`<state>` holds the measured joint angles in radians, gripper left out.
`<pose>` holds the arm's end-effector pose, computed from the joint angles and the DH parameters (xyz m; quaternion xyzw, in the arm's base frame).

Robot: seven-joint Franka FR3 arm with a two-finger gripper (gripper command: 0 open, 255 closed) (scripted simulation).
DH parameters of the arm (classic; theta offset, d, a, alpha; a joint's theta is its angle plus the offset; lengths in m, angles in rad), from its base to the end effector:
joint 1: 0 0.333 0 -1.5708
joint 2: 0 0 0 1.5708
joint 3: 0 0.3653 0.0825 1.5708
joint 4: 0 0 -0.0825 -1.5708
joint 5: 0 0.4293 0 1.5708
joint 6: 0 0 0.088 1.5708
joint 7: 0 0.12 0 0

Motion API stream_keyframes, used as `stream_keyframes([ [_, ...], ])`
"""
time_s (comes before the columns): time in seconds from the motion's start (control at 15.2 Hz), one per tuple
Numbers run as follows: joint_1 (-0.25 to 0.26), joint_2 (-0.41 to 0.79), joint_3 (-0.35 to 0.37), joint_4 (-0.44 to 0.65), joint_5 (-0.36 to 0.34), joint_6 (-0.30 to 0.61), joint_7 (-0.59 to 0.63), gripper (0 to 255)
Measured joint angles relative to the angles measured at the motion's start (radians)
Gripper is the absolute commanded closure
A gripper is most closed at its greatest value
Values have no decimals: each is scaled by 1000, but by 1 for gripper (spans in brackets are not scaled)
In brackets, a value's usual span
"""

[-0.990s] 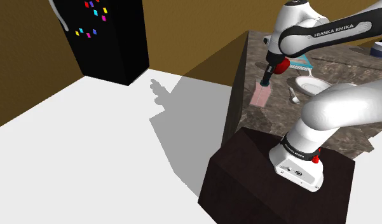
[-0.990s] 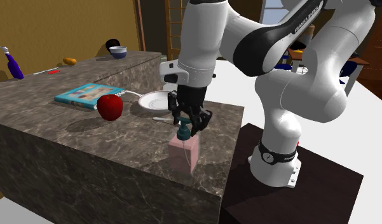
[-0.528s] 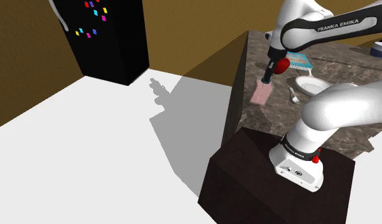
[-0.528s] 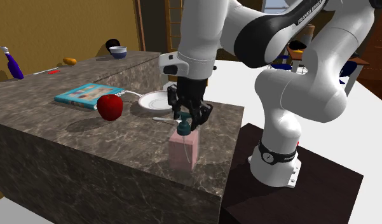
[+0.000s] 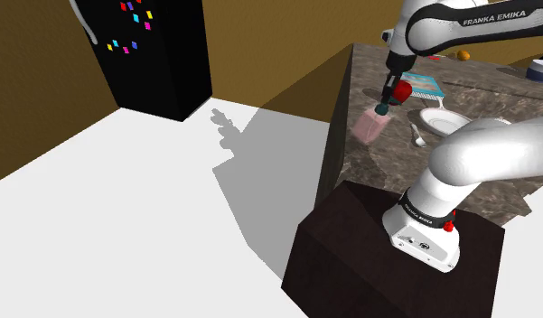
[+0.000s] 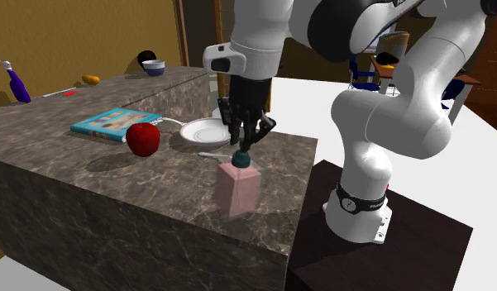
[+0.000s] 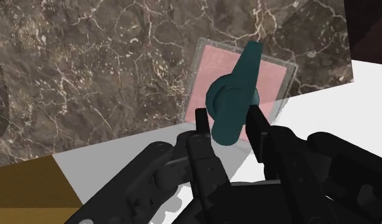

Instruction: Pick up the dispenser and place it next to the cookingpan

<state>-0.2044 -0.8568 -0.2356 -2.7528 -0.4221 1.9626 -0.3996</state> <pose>0.2718 -0.1604 0.4562 0.9893 0.0917 -0.0102 0.1126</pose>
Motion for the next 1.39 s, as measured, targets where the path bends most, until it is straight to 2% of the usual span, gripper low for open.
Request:
stream_keyframes([
  [1.39, 23, 1, 52, 277, 66, -270, -60, 255],
])
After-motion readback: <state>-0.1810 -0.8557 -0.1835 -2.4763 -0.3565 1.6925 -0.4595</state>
